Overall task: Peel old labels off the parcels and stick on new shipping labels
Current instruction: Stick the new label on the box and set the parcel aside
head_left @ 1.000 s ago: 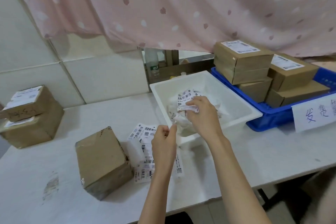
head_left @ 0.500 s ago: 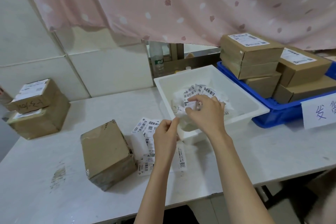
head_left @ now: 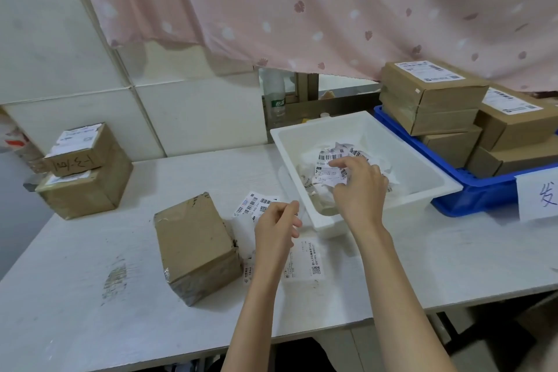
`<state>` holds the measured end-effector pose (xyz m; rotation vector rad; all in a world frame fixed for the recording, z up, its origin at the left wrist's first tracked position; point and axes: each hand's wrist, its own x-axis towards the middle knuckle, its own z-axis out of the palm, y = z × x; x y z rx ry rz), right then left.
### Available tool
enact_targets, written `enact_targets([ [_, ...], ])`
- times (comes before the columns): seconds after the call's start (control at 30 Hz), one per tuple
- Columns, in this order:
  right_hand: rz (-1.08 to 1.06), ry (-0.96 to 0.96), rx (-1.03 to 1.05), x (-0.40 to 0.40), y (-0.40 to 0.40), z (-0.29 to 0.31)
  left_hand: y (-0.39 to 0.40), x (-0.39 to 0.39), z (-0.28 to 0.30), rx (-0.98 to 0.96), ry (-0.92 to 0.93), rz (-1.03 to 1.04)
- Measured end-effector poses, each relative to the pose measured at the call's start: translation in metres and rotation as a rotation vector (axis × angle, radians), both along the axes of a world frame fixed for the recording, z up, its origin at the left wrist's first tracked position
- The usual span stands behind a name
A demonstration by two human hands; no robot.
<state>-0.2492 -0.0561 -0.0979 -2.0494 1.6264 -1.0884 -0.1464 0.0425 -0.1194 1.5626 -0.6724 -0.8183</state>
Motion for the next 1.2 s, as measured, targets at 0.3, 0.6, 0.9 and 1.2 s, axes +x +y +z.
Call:
enact_targets([
  [0.3, -0.103, -0.086, -0.046, 0.015, 0.006, 0.005, 0.013, 0.020, -0.003, -0.016, 0.028, 0.008],
  [0.6, 0.370, -0.425, -0.022, 0.045, 0.035, 0.025, 0.011, 0.034, -0.013, -0.017, -0.027, 0.108],
  [0.9, 0.428, 0.022, 0.277, 0.082, 0.050, -0.003, 0.026, 0.070, -0.016, -0.023, -0.101, 0.224],
  [1.2, 0.387, 0.323, 0.346, 0.080, 0.050, -0.026, 0.023, 0.068, -0.020, 0.052, -0.339, 0.192],
])
